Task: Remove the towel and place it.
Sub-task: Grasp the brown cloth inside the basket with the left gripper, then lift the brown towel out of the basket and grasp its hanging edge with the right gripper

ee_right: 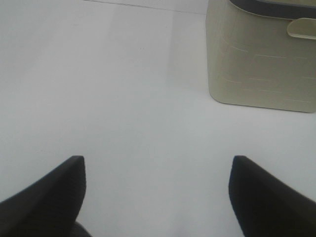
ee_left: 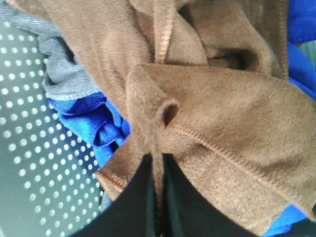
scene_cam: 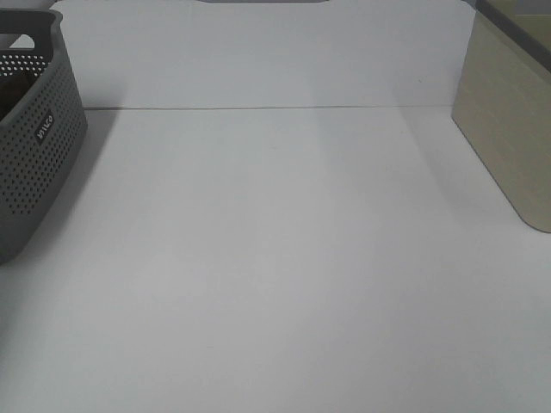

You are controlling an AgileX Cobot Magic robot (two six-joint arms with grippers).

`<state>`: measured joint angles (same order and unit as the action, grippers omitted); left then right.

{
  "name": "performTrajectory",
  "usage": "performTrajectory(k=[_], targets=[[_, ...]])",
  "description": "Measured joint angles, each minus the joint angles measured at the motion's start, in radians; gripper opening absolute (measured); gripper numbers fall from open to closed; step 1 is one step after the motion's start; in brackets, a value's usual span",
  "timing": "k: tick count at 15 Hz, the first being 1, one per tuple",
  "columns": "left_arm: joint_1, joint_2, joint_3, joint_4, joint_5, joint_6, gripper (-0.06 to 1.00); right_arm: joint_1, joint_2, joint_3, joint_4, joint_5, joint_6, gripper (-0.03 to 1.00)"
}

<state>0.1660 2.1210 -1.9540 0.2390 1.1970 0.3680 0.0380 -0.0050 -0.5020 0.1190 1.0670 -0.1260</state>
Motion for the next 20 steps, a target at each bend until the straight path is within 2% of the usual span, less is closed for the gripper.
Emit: performTrajectory(k=[6, 9, 10, 11, 13, 17, 20], targets=[[0.000, -0.182, 0.000, 0.017, 0.017, 0.000, 0.00, 0.000, 0.000, 0.000, 0.000, 0.000, 0.000, 0.77], [0.000, -0.345, 0.000, 0.002, 0.018, 0.003, 0.00, 0.000, 0.000, 0.000, 0.000, 0.000, 0.000, 0.77], [0.000, -0.394, 0.000, -0.011, 0.019, 0.005, 0.00, 0.000, 0.000, 0.000, 0.000, 0.000, 0.000, 0.77], [-0.005, -0.495, 0.000, -0.057, 0.019, 0.010, 0.00, 0.000, 0.000, 0.000, 0.000, 0.000, 0.000, 0.77], [-0.042, -0.573, 0.000, -0.092, 0.019, 0.049, 0.00, 0.000, 0.000, 0.000, 0.000, 0.000, 0.000, 0.77], [-0.146, -0.659, -0.006, -0.106, 0.012, 0.082, 0.00, 0.000, 0.000, 0.000, 0.000, 0.000, 0.000, 0.77], [-0.257, -0.661, -0.096, -0.106, 0.014, 0.081, 0.00, 0.000, 0.000, 0.000, 0.015, -0.001, 0.000, 0.77]])
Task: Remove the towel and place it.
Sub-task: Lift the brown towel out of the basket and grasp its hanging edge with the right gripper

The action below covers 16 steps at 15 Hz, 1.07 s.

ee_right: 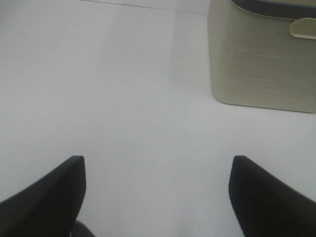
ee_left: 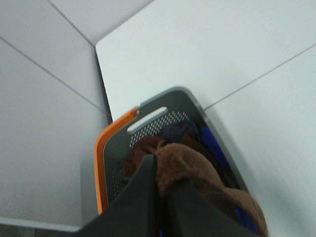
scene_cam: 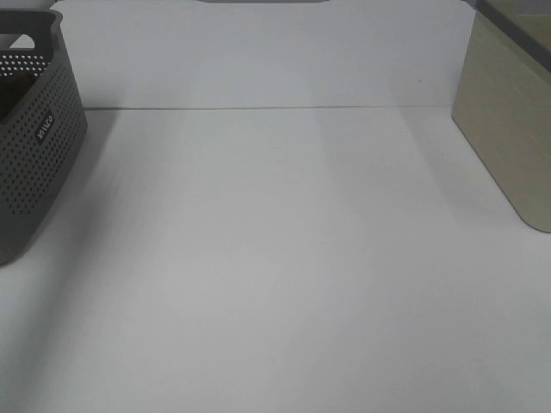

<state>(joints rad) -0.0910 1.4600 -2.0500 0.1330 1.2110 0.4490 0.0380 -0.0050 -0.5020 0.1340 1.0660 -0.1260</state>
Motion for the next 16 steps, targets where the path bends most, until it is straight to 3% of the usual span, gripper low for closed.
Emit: performTrajectory(k=[3, 5, 7, 9, 11, 12, 16], targets=[[-0.135, 0.000, -0.109, -0.005, 0.001, -0.042, 0.00, 0.000, 0.050, -0.016, 0.057, -0.061, -0.002, 0.77], [-0.211, 0.015, -0.151, -0.008, 0.005, -0.050, 0.00, 0.000, 0.129, -0.025, 0.121, -0.200, -0.052, 0.77], [-0.299, 0.046, -0.158, -0.008, 0.010, -0.060, 0.00, 0.000, 0.280, -0.025, 0.278, -0.363, -0.199, 0.77], [-0.369, 0.078, -0.158, -0.009, 0.011, -0.063, 0.00, 0.000, 0.414, -0.029, 0.445, -0.471, -0.410, 0.77], [-0.439, 0.105, -0.158, -0.009, 0.005, -0.066, 0.00, 0.000, 0.582, -0.072, 0.632, -0.497, -0.696, 0.77], [-0.451, 0.112, -0.158, -0.009, -0.001, -0.068, 0.00, 0.000, 0.619, -0.084, 0.678, -0.494, -0.759, 0.77], [-0.532, 0.152, -0.158, -0.011, -0.106, -0.115, 0.00, 0.000, 0.961, -0.190, 1.160, -0.342, -1.327, 0.77]])
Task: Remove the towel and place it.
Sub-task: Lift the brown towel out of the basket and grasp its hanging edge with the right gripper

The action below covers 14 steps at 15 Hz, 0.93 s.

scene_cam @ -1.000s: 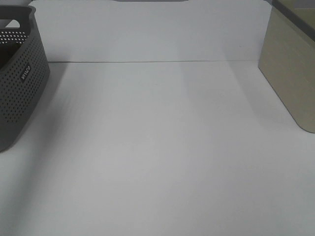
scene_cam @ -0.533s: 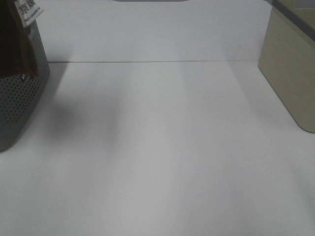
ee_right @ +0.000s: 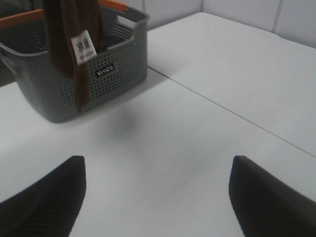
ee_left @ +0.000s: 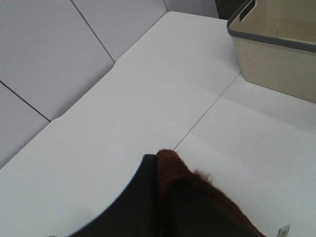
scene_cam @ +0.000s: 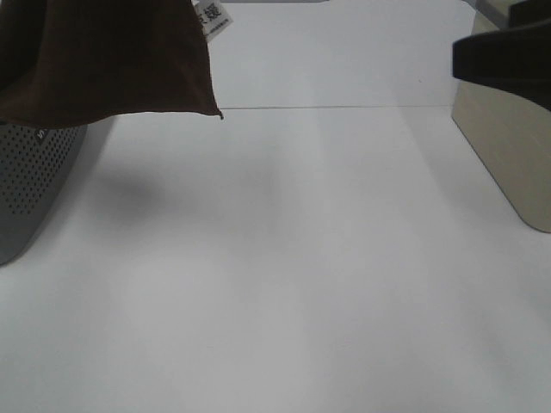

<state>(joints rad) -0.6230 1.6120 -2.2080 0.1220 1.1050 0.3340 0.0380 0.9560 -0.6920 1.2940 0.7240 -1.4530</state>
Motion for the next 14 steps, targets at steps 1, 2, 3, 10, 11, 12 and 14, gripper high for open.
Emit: performTrajectory(k=[1, 2, 3, 10, 11, 12, 14], targets=[[-0.015, 0.009, 0.000, -0.001, -0.004, -0.004, 0.00, 0.000, 0.076, -0.019, 0.100, 0.047, -0.100, 0.77], [-0.035, 0.021, 0.000, -0.002, -0.037, -0.014, 0.00, 0.000, 0.189, -0.048, 0.178, 0.081, -0.166, 0.77], [-0.040, 0.025, 0.000, -0.002, -0.069, -0.025, 0.00, 0.000, 0.255, -0.070, 0.193, 0.093, -0.175, 0.77], [-0.041, 0.025, 0.000, -0.034, -0.106, -0.061, 0.00, 0.359, 0.400, -0.185, 0.220, -0.108, -0.188, 0.77], [-0.041, 0.027, 0.000, -0.036, -0.107, -0.061, 0.00, 0.451, 0.444, -0.221, 0.220, -0.169, -0.188, 0.77], [-0.042, 0.027, 0.000, -0.043, -0.107, -0.061, 0.00, 0.475, 0.472, -0.237, 0.220, -0.185, -0.185, 0.77], [-0.042, 0.027, 0.000, -0.051, -0.107, -0.061, 0.00, 0.483, 0.509, -0.257, 0.225, -0.191, -0.174, 0.77]])
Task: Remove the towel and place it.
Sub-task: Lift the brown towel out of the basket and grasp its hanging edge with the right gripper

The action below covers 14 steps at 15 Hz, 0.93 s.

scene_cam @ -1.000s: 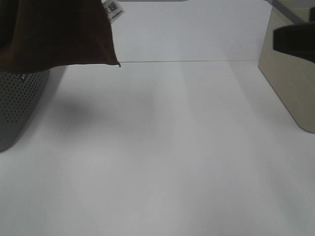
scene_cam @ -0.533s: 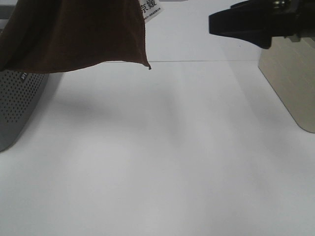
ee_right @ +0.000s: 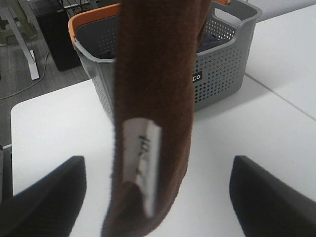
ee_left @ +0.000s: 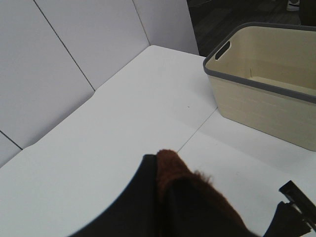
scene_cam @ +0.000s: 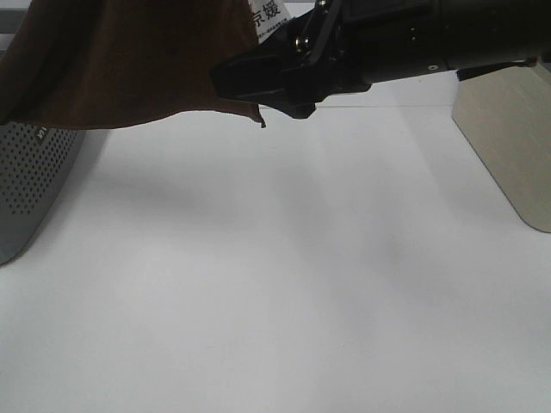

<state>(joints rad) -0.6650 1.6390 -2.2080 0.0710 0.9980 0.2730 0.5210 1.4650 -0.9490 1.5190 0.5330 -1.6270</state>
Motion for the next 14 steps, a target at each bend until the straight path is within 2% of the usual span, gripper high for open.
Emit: performTrajectory(k=[2, 4, 6, 8, 9, 11, 14], targets=[[0.000, 0.000, 0.000, -0.034, 0.000, 0.000, 0.00, 0.000, 0.034, -0.012, 0.011, -0.002, 0.008, 0.75], [0.000, 0.000, 0.000, -0.051, -0.003, 0.000, 0.00, 0.000, 0.041, -0.015, 0.012, -0.002, 0.008, 0.64], [0.000, 0.000, 0.000, -0.051, -0.008, 0.000, 0.00, 0.000, 0.045, -0.016, 0.013, -0.003, 0.008, 0.40], [0.000, 0.000, 0.000, -0.051, -0.015, 0.000, 0.00, 0.000, 0.045, -0.016, 0.013, -0.003, 0.009, 0.09], [0.000, 0.000, 0.000, -0.051, -0.015, 0.000, 0.00, 0.000, 0.045, -0.016, 0.006, -0.003, 0.009, 0.01], [0.000, 0.001, 0.000, -0.051, -0.010, 0.000, 0.00, 0.000, 0.045, -0.016, -0.027, 0.009, 0.017, 0.01], [0.000, 0.004, 0.000, -0.051, 0.011, 0.000, 0.00, 0.000, 0.042, -0.019, -0.078, 0.009, 0.143, 0.01]])
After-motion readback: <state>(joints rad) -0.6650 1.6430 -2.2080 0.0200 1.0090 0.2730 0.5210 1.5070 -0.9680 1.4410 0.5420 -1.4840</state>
